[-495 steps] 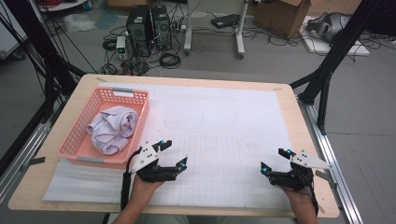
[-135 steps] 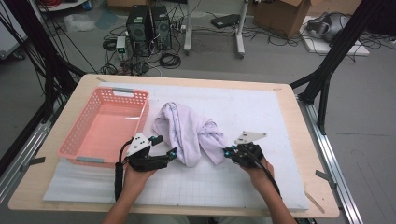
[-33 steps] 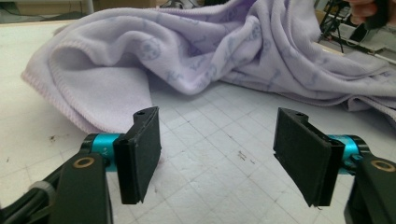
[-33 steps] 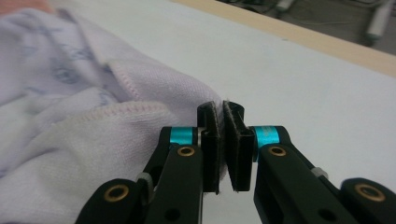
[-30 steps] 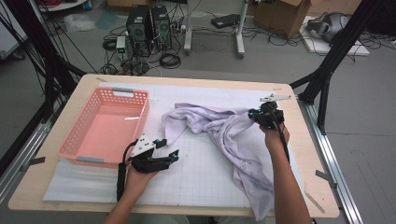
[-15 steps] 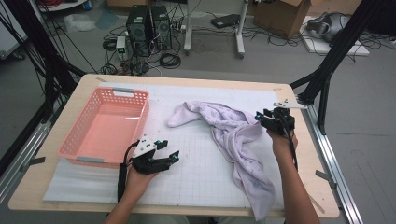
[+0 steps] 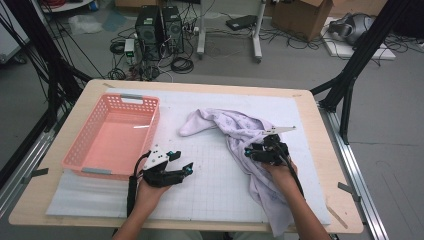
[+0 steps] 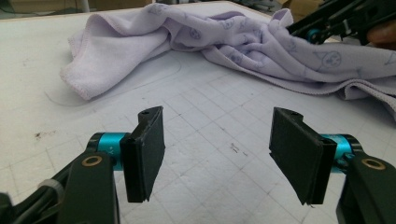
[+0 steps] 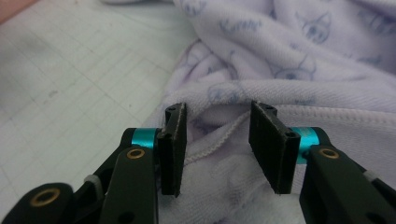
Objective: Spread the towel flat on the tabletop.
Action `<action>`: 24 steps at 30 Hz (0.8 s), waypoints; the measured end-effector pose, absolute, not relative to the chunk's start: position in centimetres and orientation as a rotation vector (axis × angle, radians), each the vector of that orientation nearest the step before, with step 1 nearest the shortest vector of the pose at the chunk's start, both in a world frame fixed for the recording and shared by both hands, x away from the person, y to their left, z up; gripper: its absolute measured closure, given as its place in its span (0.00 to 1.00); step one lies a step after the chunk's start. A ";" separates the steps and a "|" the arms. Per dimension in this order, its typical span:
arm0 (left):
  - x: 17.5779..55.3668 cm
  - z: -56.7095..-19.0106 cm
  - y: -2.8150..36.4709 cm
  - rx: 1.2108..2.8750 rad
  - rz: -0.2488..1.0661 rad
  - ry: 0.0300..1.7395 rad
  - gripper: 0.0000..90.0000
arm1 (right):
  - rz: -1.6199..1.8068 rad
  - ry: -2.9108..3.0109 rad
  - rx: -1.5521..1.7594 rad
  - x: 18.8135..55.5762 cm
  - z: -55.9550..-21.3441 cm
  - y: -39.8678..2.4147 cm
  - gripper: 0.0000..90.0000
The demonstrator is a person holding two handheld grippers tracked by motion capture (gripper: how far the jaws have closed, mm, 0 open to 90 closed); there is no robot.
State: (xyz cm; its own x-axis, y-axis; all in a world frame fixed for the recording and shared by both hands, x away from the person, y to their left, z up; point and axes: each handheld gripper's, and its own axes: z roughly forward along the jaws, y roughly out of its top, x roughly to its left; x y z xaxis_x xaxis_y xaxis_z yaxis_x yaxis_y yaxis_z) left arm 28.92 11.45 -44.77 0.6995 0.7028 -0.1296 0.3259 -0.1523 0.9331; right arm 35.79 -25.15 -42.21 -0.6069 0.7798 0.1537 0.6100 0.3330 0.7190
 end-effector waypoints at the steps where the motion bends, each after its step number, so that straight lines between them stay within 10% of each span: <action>1: 28.9 -44.8 11.5 1.751 0.405 0.822 0.40 | 1.120 2.398 1.257 35.9 -42.4 -25.0 0.75; 3: 28.9 -44.8 11.5 1.749 0.405 0.824 0.40 | 1.097 2.429 1.200 35.8 -42.4 -24.8 0.97; 24: 29.0 -44.6 10.6 1.768 0.353 0.815 0.46 | 0.969 1.913 1.451 34.6 -40.7 -38.5 0.98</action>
State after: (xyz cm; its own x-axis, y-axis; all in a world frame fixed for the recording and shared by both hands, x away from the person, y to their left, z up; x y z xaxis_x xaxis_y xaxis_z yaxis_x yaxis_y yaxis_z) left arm 29.01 10.59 -44.57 0.7186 0.6779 -0.1552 0.3502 -0.1599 0.9229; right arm 34.59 -38.55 -40.70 -0.2695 0.9630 0.0005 0.5703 0.1591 0.8059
